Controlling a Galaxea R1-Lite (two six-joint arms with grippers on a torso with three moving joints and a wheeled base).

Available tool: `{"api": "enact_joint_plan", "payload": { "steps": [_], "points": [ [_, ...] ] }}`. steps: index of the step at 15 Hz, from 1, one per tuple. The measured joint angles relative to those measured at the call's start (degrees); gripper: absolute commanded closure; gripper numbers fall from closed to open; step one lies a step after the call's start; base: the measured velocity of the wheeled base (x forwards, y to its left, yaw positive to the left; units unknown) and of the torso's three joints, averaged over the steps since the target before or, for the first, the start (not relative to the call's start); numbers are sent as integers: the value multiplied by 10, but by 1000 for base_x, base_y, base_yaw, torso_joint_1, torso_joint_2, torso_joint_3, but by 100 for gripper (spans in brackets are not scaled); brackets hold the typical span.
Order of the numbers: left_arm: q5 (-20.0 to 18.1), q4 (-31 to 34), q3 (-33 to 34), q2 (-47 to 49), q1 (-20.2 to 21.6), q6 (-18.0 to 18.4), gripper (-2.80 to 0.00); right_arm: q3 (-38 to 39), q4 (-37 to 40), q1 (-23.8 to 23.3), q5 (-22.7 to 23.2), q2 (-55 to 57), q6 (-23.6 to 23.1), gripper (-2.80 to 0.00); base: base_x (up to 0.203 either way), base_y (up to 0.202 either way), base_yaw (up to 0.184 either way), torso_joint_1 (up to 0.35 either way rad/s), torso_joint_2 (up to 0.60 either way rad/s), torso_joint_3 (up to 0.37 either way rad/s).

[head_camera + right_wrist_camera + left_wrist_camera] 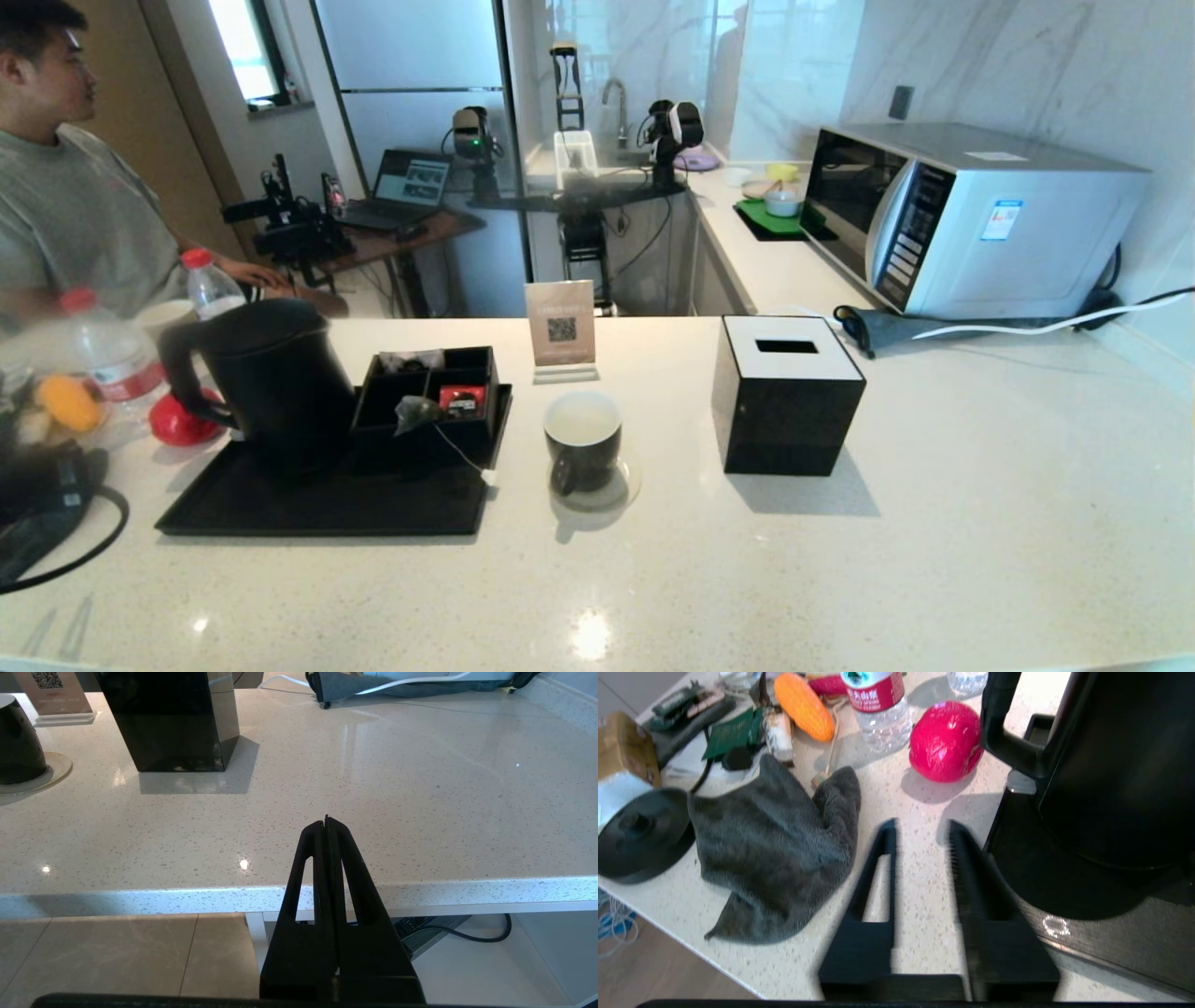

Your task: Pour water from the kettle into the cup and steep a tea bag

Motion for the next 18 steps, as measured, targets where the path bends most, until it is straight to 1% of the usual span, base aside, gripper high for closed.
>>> {"api": "enact_joint_plan", "payload": {
  "steps": [2,6,7,8,9,12,13,15,18],
  "points": [
    [0,-62,13,25,0,2,-280,0,0,0,0,0,0,0,0,0,0,0,0,0],
    [-2,-252,45,115,12,7,-280,0,0,0,0,0,0,0,0,0,0,0,0,0],
    [-10,-295,50,139,22,8,-280,0,0,0,0,0,0,0,0,0,0,0,0,0],
    [-31,-313,53,156,38,9,-280,0,0,0,0,0,0,0,0,0,0,0,0,0],
    [-60,-315,53,168,53,12,-280,0,0,0,0,0,0,0,0,0,0,0,0,0],
    [-178,-316,46,199,100,34,-280,0,0,0,0,0,0,0,0,0,0,0,0,0],
    [-206,-316,37,207,107,36,-280,0,0,0,0,0,0,0,0,0,0,0,0,0],
    [-236,-316,9,223,112,37,-280,0,0,0,0,0,0,0,0,0,0,0,0,0],
    [-262,-316,-40,250,113,38,-280,0,0,0,0,0,0,0,0,0,0,0,0,0]
  ]
}}
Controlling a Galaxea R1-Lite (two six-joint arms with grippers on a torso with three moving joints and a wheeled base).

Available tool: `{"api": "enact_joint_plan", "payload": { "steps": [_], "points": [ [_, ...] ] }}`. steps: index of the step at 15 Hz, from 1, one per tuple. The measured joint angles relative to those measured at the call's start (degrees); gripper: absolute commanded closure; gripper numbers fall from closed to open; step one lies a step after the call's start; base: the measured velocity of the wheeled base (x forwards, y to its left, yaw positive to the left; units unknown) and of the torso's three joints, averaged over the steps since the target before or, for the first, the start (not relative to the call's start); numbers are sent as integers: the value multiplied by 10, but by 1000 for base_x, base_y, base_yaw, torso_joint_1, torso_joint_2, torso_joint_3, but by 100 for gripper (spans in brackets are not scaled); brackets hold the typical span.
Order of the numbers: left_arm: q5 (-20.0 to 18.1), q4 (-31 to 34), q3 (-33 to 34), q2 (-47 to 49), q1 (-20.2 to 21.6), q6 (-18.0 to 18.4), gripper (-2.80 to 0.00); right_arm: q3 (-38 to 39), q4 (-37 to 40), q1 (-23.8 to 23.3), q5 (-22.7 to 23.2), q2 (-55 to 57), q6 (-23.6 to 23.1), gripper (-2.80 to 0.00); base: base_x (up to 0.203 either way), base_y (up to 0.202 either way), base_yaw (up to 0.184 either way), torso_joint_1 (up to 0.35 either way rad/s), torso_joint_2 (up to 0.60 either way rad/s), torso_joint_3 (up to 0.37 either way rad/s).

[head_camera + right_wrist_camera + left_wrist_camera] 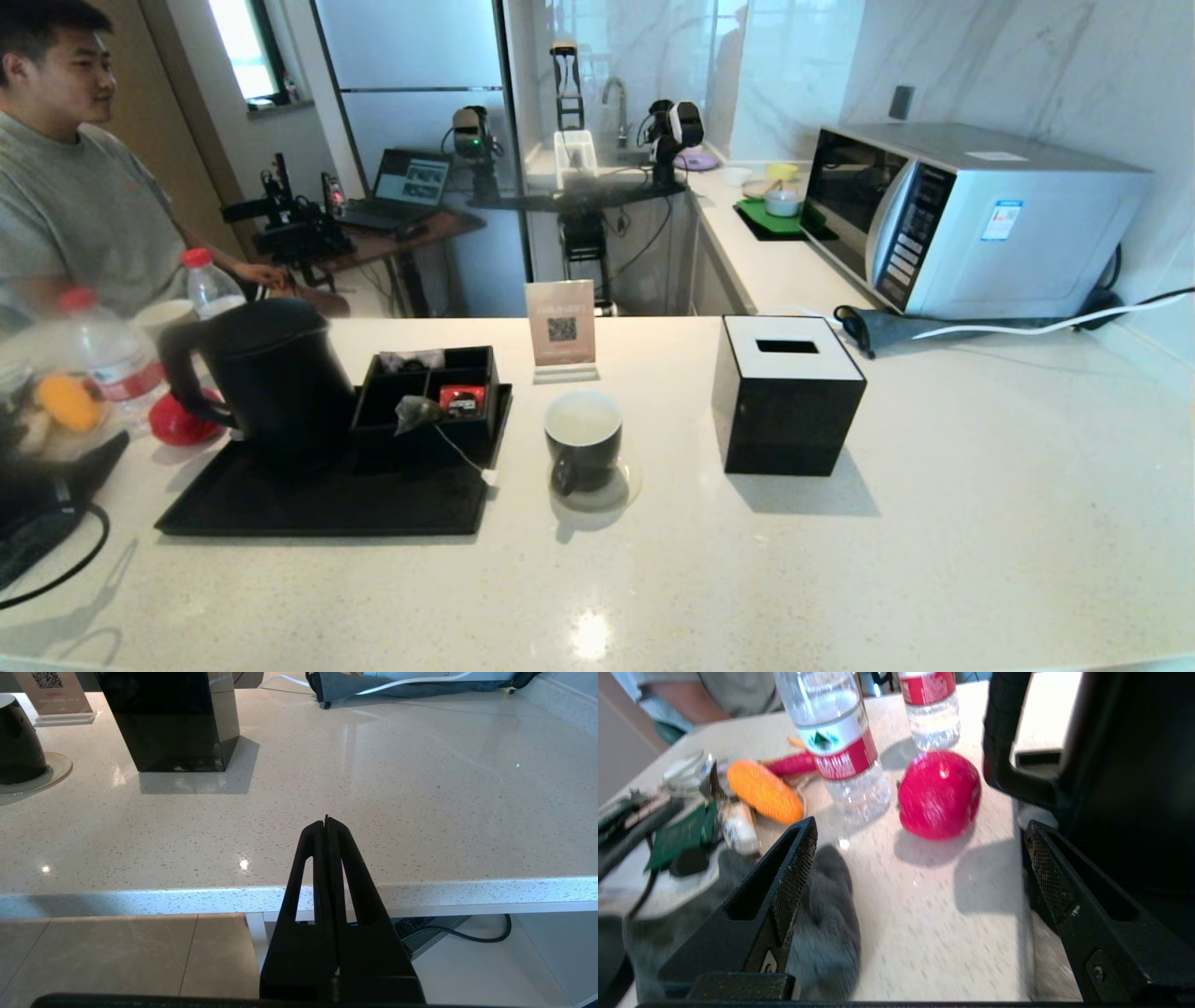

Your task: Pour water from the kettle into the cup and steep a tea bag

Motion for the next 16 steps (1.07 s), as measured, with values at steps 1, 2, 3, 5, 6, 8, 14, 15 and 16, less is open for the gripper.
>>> {"api": "enact_joint_plan", "payload": {
  "steps": [1,2,3,5,6,8,14,15,16],
  "points": [
    [-5,0,-17,10,0,0,-280,0,0,0,0,0,0,0,0,0,0,0,0,0],
    [-8,0,-34,20,-1,-1,-280,0,0,0,0,0,0,0,0,0,0,0,0,0],
    [-11,0,-50,30,-4,-2,-280,0,0,0,0,0,0,0,0,0,0,0,0,0],
    [-16,0,-75,47,-8,-4,-280,0,0,0,0,0,0,0,0,0,0,0,0,0],
    [-20,0,-88,55,-12,-5,-280,0,0,0,0,0,0,0,0,0,0,0,0,0],
    [-22,0,-113,67,-22,-11,-280,0,0,0,0,0,0,0,0,0,0,0,0,0],
    [-21,0,-172,107,-61,-28,-280,0,0,0,0,0,0,0,0,0,0,0,0,0],
    [-21,0,-178,112,-64,-28,-280,0,0,0,0,0,0,0,0,0,0,0,0,0],
    [-20,0,-183,116,-66,-28,-280,0,0,0,0,0,0,0,0,0,0,0,0,0]
  ]
}}
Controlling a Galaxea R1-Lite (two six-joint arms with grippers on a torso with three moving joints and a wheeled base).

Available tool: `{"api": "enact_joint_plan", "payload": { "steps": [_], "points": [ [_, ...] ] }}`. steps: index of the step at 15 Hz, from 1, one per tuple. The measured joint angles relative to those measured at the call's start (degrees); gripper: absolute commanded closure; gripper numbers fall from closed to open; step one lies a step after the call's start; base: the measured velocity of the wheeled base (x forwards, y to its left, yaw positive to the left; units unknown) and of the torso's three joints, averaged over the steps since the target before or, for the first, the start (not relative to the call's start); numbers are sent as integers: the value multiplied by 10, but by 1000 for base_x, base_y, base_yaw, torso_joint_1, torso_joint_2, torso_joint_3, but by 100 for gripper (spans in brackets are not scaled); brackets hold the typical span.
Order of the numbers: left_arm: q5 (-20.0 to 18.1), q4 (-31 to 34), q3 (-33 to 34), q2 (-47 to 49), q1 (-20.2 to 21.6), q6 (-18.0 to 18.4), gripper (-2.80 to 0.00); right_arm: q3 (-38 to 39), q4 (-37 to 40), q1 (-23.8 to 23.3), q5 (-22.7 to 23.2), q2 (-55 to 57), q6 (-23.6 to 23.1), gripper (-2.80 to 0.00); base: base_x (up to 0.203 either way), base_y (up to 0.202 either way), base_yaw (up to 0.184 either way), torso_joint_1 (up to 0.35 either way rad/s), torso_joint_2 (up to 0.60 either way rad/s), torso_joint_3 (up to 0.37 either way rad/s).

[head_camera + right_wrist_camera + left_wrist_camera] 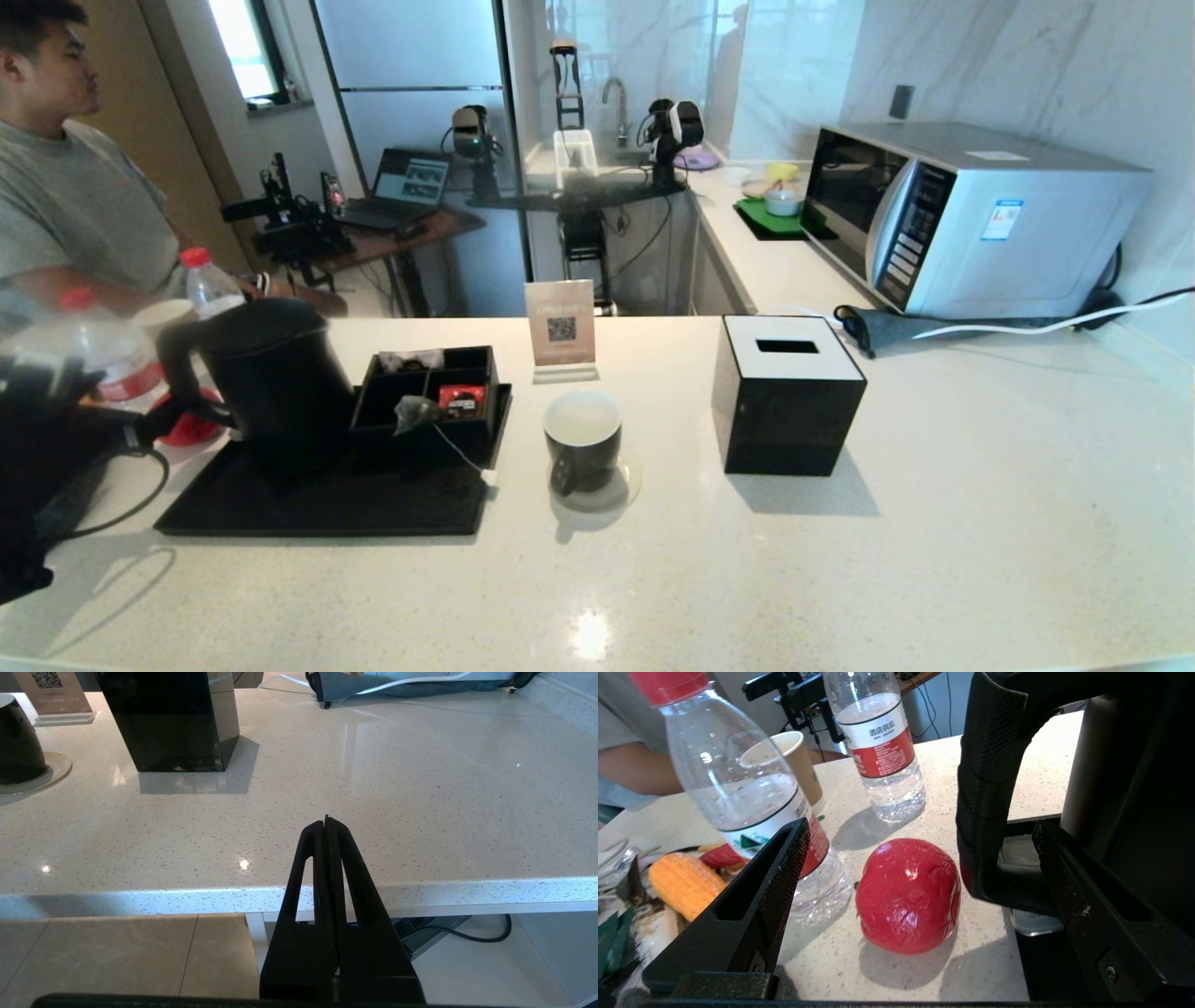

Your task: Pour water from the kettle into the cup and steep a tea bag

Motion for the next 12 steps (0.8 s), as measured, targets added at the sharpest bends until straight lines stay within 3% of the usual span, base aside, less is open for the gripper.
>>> {"api": "enact_joint_plan", "payload": {
  "steps": [12],
  "points": [
    [3,0,-66,51,-12,-1,-280,0,0,0,0,0,0,0,0,0,0,0,0,0]
  ]
}}
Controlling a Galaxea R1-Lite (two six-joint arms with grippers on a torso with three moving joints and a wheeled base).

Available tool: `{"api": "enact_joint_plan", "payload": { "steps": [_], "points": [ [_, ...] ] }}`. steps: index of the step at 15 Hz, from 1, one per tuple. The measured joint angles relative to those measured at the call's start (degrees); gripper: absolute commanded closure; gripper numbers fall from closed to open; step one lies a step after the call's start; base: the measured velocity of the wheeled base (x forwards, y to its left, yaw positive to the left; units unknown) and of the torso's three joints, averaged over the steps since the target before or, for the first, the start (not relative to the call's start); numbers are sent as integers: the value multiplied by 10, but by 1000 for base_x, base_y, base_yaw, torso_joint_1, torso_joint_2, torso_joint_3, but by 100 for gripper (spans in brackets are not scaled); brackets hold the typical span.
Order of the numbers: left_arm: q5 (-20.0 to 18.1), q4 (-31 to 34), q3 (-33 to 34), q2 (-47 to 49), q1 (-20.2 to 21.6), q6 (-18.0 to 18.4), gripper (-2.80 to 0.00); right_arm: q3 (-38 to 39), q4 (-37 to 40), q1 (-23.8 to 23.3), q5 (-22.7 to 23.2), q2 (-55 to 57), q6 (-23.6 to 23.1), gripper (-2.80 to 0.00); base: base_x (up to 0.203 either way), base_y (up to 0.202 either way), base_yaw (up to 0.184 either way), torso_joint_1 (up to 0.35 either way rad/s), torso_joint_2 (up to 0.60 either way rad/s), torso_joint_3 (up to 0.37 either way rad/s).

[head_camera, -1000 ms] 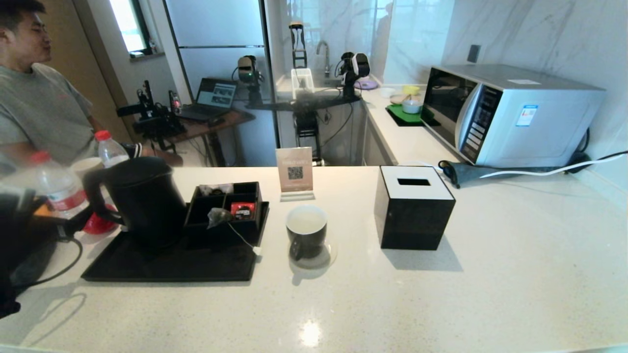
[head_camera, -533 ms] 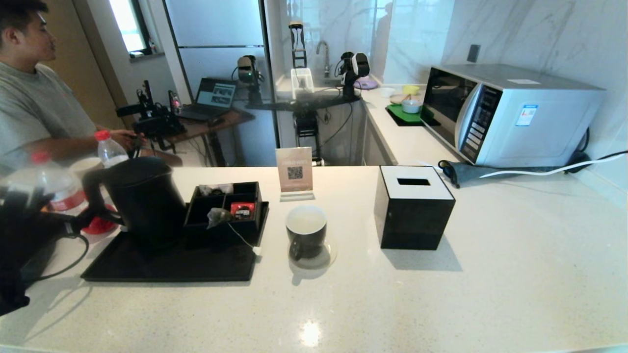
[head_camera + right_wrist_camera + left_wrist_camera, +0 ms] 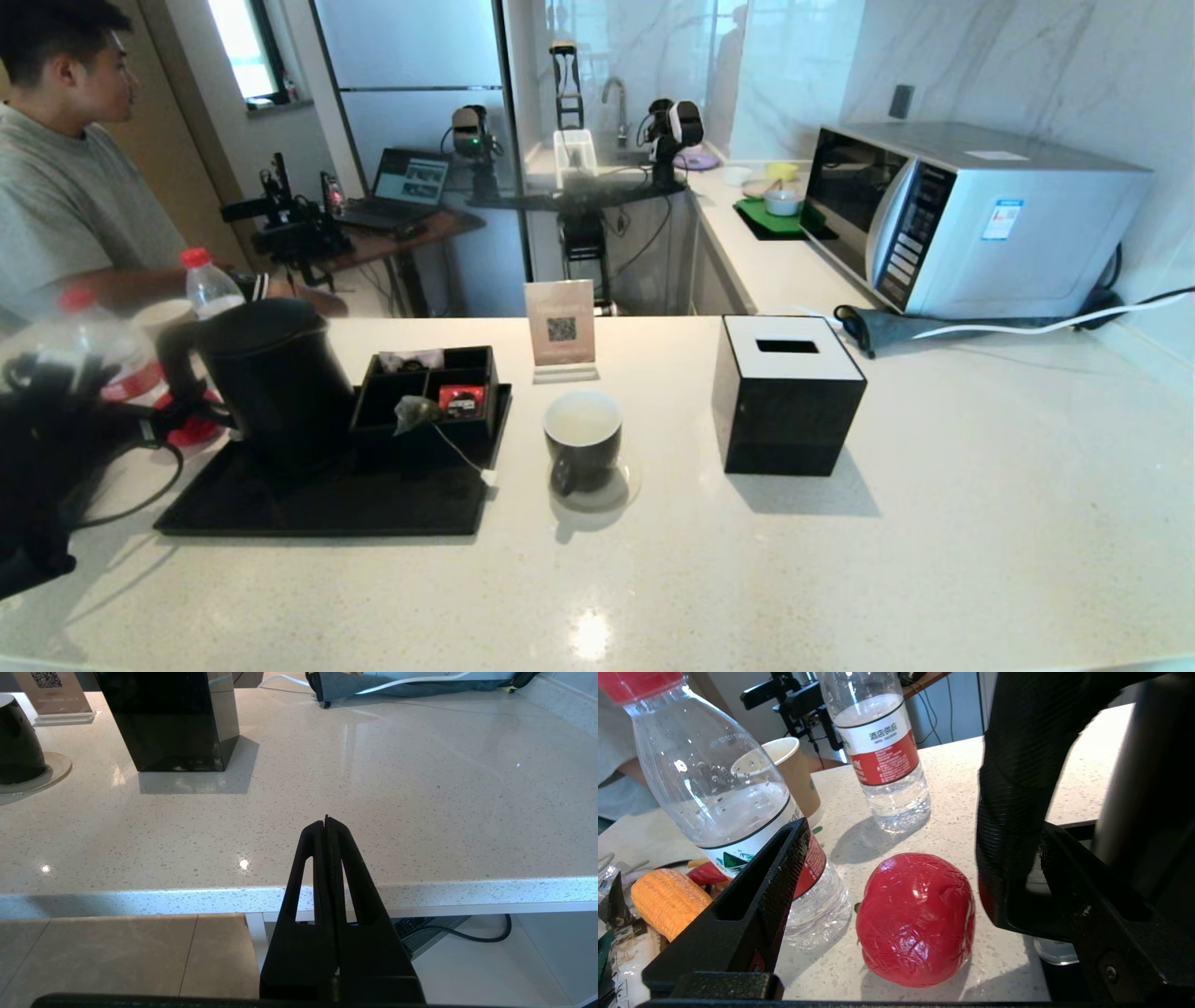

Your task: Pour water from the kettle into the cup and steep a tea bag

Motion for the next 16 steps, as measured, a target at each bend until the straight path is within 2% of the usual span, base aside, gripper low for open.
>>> {"api": "enact_joint_plan", "payload": {
  "steps": [5,16],
  "points": [
    [1,0,-27,16,-10,-22,-280,0,0,0,0,0,0,0,0,0,0,0,0,0],
    [6,0,-89,33,-24,-25,-280,0,0,0,0,0,0,0,0,0,0,0,0,0]
  ]
}}
